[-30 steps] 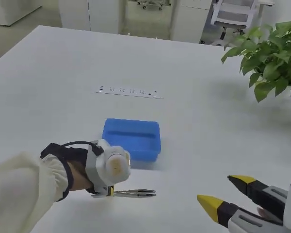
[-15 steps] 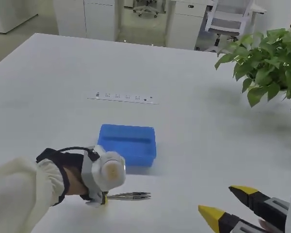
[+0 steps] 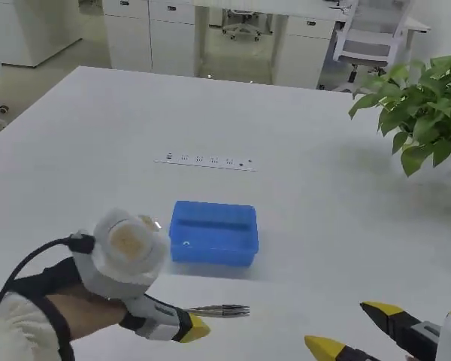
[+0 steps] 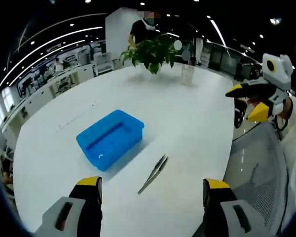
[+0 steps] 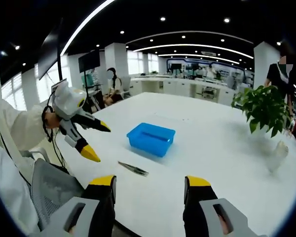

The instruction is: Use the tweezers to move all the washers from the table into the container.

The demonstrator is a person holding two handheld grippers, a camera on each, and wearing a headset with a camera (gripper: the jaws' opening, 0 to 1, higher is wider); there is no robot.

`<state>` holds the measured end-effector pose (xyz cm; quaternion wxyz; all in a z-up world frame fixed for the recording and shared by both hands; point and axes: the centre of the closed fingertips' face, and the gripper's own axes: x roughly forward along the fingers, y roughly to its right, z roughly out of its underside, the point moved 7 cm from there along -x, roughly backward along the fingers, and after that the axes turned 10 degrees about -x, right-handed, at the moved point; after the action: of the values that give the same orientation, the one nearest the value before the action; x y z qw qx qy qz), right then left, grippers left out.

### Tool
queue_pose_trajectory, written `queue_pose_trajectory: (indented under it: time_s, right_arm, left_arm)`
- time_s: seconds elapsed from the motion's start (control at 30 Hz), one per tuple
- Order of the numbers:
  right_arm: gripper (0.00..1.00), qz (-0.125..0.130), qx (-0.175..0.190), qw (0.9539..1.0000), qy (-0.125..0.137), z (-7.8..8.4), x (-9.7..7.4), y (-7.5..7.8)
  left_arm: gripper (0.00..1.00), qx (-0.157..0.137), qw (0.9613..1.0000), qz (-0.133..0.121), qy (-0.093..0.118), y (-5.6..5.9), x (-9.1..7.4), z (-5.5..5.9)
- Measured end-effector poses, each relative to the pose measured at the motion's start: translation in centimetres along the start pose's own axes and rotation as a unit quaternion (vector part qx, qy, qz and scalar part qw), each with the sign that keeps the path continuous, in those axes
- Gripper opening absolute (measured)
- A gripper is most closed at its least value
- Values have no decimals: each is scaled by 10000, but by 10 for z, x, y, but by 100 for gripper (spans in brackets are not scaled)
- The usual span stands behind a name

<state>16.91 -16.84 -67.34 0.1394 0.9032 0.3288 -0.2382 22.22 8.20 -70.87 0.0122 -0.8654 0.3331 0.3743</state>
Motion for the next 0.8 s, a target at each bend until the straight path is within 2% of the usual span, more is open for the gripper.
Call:
queue_pose_trajectory:
  time_s: [0.03, 0.1, 0.2, 0.23, 0.3, 0.47, 0.5, 0.67, 0.8]
  right_arm:
    - [55, 10, 22, 10000, 15, 0, 0, 0]
    - [59, 19, 89, 10000, 35, 0, 1, 1]
    - [63, -2, 201, 9997, 141, -1, 3, 1]
    - [63, -38, 275, 9994, 206, -2, 4, -1]
    - [67, -82, 315, 9992, 243, -1, 9, -3]
    - [80, -83, 327, 9991, 256, 2, 17, -9]
    - [83, -68, 395, 9989, 262, 4, 19, -9]
    - [92, -4, 872, 9958, 281, 12, 31, -11]
    - [96, -4, 936, 9950, 333, 11, 35, -16]
  left_arm:
    - [91, -173, 9997, -4, 191, 2, -5, 0]
    - [97, -473, 9979, -61, 430, 6, -18, 2]
    - [99, -596, 9956, -304, 656, 9, -34, 6]
    - [99, -710, 9937, -423, 761, 10, -39, 8]
    - [99, -814, 9918, -523, 835, 12, -45, 12]
    - [99, -733, 9899, -989, 701, 12, -60, 27]
    - [99, -755, 9882, -1125, 712, 11, -64, 30]
    - [99, -922, 9844, -1310, 732, 11, -76, 40]
    - [99, -863, 9827, -1479, 710, 7, -84, 46]
